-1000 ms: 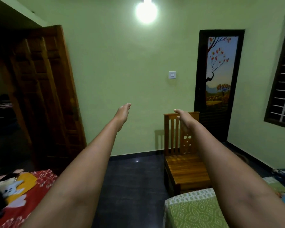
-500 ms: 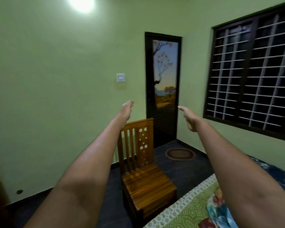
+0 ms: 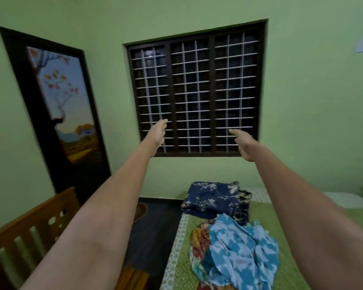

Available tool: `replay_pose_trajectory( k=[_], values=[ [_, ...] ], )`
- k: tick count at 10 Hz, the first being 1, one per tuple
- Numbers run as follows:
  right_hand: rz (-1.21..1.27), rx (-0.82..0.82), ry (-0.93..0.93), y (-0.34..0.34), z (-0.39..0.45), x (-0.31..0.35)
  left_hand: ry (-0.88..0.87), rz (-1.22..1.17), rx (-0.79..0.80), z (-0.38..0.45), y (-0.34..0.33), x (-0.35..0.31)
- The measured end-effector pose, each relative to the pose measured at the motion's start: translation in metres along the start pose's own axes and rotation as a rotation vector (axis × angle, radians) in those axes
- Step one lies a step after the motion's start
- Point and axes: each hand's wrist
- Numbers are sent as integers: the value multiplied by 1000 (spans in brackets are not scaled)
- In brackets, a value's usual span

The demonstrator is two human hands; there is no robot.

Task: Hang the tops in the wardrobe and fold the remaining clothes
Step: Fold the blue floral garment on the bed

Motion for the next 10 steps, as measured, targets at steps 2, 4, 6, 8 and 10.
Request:
replay_pose_trajectory(
  k=[2, 4, 6, 8, 10],
  values=[
    [-78, -127, -111, 24, 10, -31, 26, 18, 189, 38, -32, 33],
    [-190, -89, -368, 36, 30, -117, 147, 108, 248, 70, -61, 111],
    [-333, -84, -593, 42, 58, -242, 317, 227, 323, 85, -110, 232],
    [-525, -11, -783, 44, 81, -386, 400, 637, 530, 77, -157, 404],
    [-630, 48, -939, 44, 86, -539, 134, 1117, 1024, 40, -217, 565]
  ],
)
Point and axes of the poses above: each hand's wrist, its own z-axis towards the middle knuckle, its own y-axis out of the back of the hand, x = y × z, and after that the axes turned 1 degree about -y, right-handed
